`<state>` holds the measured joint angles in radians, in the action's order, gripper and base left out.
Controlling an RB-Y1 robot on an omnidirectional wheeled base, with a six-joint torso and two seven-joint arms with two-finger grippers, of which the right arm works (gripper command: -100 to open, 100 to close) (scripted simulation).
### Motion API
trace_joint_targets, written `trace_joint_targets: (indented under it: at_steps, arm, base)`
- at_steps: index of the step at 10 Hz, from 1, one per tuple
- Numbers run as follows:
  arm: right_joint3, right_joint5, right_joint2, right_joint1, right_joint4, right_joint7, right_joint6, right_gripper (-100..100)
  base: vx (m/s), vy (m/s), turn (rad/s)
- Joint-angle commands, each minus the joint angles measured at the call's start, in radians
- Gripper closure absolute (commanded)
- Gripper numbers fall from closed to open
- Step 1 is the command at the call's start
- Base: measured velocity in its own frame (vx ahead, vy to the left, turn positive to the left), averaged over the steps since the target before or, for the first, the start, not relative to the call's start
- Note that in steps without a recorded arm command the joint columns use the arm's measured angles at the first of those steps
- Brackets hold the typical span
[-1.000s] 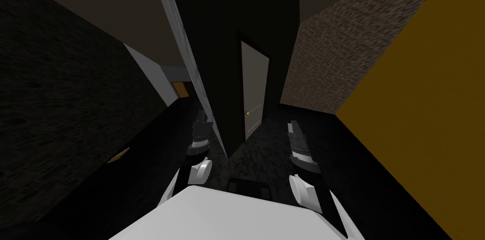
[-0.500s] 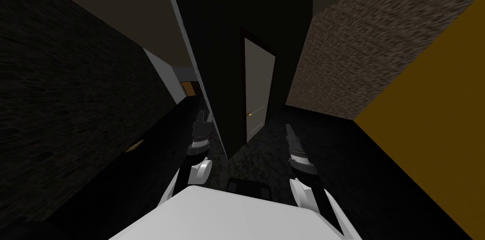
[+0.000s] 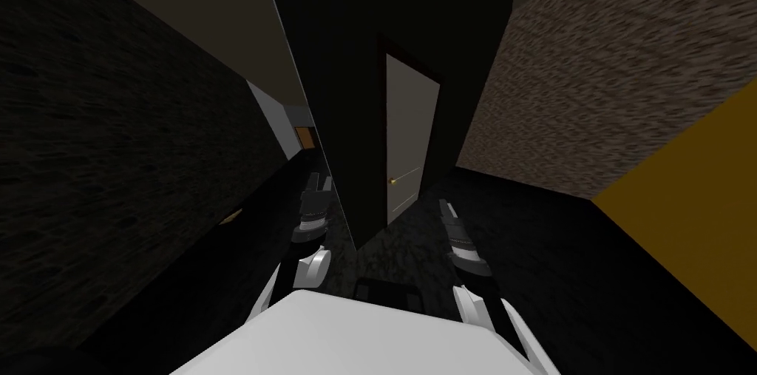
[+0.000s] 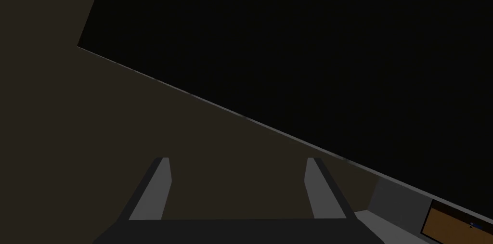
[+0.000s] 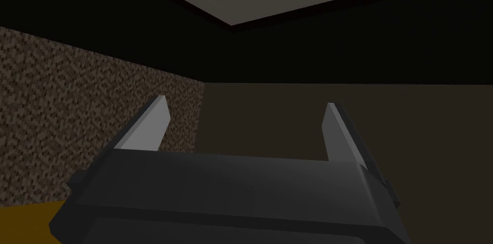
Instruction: Pull the door open
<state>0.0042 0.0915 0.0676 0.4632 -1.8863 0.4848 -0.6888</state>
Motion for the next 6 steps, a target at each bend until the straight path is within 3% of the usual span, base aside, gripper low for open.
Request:
trace_joint_targets:
  at_steps: [1,6]
  arm:
    - [-0.001,0.018,0.002,0.0,0.031,0.033,-0.01,-100]
    - [-0.005,0.076,0.005,0.0,0.126,0.132,-0.037,-100]
  base:
    - [0.072,-0.088,0.136]
    - [0.08,-0.078,0.152]
